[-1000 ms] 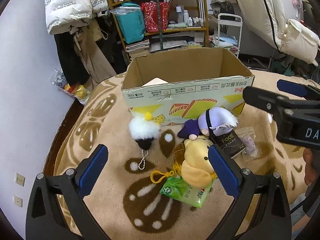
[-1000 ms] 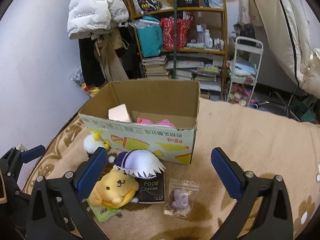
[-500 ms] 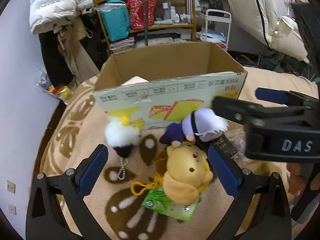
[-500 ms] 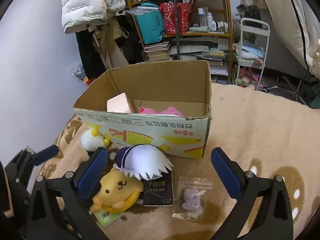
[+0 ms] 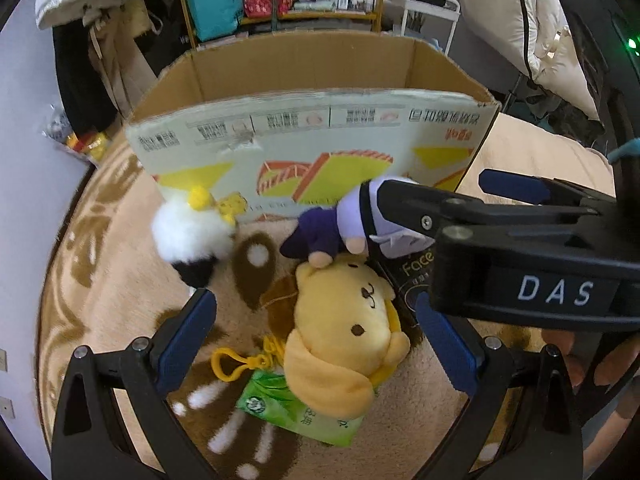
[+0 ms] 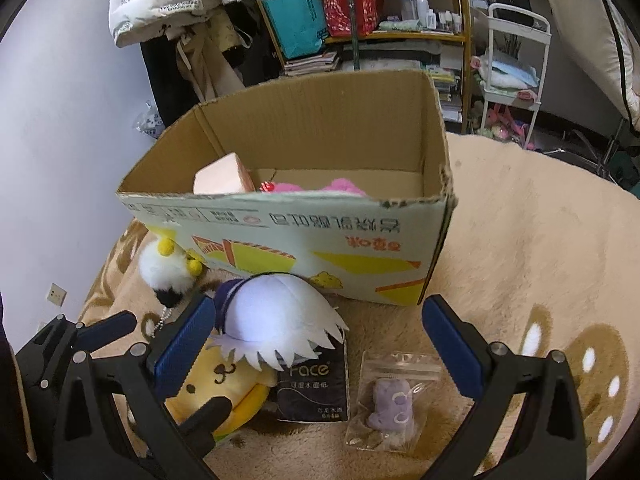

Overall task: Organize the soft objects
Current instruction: 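Grasp the yellow dog plush with the left gripper while the right gripper grasps the white-haired doll, then lift the yellow dog plush with the left gripper while the right gripper carries the doll over the box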

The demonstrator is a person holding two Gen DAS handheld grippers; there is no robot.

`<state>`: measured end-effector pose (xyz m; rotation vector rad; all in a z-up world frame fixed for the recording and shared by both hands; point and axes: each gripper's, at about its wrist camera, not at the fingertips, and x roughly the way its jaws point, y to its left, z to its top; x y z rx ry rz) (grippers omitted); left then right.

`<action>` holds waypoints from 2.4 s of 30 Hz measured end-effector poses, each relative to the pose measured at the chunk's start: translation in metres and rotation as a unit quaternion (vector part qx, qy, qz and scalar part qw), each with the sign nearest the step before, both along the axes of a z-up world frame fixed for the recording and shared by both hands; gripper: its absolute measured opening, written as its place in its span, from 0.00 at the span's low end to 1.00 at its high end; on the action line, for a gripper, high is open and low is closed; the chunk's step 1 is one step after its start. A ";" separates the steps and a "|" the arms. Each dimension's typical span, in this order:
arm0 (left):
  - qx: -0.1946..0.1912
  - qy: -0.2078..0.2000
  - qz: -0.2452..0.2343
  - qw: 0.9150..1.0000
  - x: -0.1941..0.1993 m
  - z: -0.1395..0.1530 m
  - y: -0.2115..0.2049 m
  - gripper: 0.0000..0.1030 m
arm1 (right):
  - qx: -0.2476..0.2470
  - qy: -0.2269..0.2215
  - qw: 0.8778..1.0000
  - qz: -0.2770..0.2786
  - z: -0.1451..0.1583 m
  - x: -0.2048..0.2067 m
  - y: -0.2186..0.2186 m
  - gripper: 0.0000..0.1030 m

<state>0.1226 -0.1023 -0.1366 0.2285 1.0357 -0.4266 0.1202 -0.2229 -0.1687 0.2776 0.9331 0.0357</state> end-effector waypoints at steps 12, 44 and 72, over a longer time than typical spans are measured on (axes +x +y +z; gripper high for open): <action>0.010 0.051 -0.005 0.999 0.010 -0.029 -0.011 0.83 | 0.097 0.027 0.995 0.009 -0.024 0.012 -0.006 0.90; 0.014 0.046 0.007 0.999 0.002 -0.016 -0.006 0.61 | 0.097 0.014 0.995 -0.016 0.000 -0.009 -0.013 0.54; 0.005 -0.129 0.069 0.989 -0.046 0.065 0.040 0.60 | -0.004 -0.104 0.994 -0.042 0.089 -0.074 -0.011 0.54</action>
